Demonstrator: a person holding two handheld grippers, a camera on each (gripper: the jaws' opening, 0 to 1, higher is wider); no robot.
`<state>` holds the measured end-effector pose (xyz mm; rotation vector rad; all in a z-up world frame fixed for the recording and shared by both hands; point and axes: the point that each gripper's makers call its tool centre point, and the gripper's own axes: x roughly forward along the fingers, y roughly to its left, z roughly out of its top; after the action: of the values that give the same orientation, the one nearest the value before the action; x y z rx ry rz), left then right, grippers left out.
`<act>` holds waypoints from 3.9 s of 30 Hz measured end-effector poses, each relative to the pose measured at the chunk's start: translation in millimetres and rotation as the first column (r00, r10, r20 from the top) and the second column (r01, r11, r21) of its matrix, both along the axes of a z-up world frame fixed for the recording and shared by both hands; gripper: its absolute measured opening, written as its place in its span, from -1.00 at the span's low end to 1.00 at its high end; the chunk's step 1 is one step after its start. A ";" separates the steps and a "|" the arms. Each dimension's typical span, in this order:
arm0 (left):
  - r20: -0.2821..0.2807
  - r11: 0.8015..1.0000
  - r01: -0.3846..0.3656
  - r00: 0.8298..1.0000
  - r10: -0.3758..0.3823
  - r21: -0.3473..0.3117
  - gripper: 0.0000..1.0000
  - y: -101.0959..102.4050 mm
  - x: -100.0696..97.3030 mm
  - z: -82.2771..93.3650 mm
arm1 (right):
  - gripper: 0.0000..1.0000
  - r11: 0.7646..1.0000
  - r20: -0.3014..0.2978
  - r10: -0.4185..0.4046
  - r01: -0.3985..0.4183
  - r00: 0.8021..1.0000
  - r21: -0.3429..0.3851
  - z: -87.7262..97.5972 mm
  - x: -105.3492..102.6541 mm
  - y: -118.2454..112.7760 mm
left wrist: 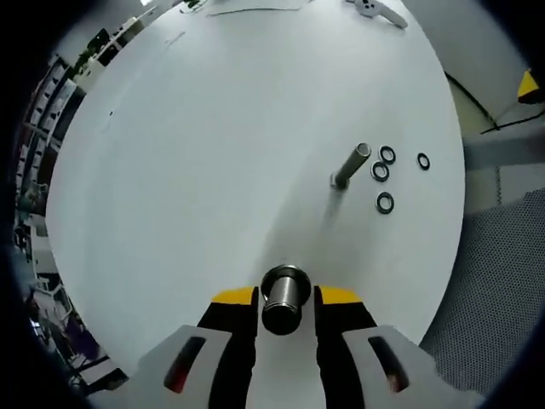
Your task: Place the washer onto the threaded stud by aligning its center hole with the stud, sliding it down to the base, and recovering from edge contact or off-axis alignment until the washer reaches the visible bottom stop.
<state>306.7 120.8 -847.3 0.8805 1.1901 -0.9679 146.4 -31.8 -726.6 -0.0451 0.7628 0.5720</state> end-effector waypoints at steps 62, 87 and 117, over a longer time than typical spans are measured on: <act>0.092 0.649 -0.377 0.818 0.569 -0.661 -0.34 72.6 -96.1 148.4 | -0.20 0.988 -0.058 0.046 -0.054 0.997 -0.145 -16.2 -9.0 -5.1; 0.082 0.621 -0.367 0.815 0.573 -0.693 -0.35 93.7 -131.7 159.3 | -0.20 0.982 -0.085 0.024 -0.040 0.996 -0.186 -22.3 -10.8 -12.5; 0.062 0.623 -0.366 0.829 0.555 -0.691 -0.36 91.5 -150.9 147.0 | -0.20 0.974 -0.117 0.043 -0.067 0.992 -0.214 -29.0 -15.8 -13.3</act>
<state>155.8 212.2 -700.3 0.0940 0.6873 -0.7131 130.7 -45.0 -755.5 -0.2393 0.9332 0.5448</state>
